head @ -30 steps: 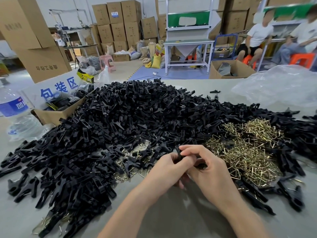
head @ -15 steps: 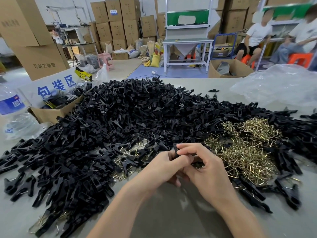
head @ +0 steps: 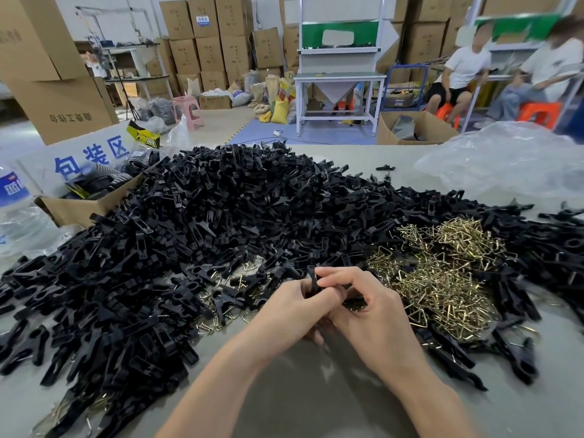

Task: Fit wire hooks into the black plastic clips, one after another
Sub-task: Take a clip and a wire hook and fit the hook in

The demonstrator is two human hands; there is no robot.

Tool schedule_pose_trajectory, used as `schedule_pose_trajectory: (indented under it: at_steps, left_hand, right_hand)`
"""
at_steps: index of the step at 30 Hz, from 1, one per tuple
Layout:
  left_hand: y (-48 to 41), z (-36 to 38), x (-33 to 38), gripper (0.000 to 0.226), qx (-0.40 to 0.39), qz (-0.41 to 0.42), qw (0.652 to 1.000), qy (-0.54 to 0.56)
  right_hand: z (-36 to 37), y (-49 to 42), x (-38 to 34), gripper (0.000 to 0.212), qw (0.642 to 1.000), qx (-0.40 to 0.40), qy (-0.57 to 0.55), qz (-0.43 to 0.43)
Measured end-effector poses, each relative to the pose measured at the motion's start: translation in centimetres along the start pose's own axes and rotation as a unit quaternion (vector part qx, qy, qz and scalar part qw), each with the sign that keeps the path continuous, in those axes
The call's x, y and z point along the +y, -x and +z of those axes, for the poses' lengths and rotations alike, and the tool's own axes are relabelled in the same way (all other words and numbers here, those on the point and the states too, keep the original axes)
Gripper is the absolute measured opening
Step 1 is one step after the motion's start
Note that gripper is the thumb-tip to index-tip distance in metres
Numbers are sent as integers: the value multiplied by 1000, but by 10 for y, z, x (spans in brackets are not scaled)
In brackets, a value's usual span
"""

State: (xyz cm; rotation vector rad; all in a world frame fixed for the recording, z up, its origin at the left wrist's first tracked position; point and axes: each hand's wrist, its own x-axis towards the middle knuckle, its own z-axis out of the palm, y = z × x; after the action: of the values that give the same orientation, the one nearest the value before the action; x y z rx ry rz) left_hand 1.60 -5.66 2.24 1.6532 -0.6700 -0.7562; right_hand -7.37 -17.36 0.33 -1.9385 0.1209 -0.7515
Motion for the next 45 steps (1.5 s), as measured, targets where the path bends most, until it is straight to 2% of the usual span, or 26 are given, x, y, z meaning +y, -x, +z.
schedule_pose_trajectory:
  at_steps: [24, 33, 41, 45]
  left_hand:
    - [9, 3, 7, 28, 16, 11, 999, -28]
    - [5, 7, 5, 31, 26, -10, 999, -29]
    - [4, 4, 3, 48, 10, -35, 999, -29]
    - [2, 6, 0, 46, 34, -23, 998, -51]
  right_hand:
    - [-1, 2, 10, 63, 998, 9, 35, -42]
    - [-2, 2, 5, 59, 998, 8, 47, -44]
    - [-1, 1, 1, 46, 1000, 6, 28, -7]
    - [1, 2, 0, 47, 1000, 4, 28, -11]
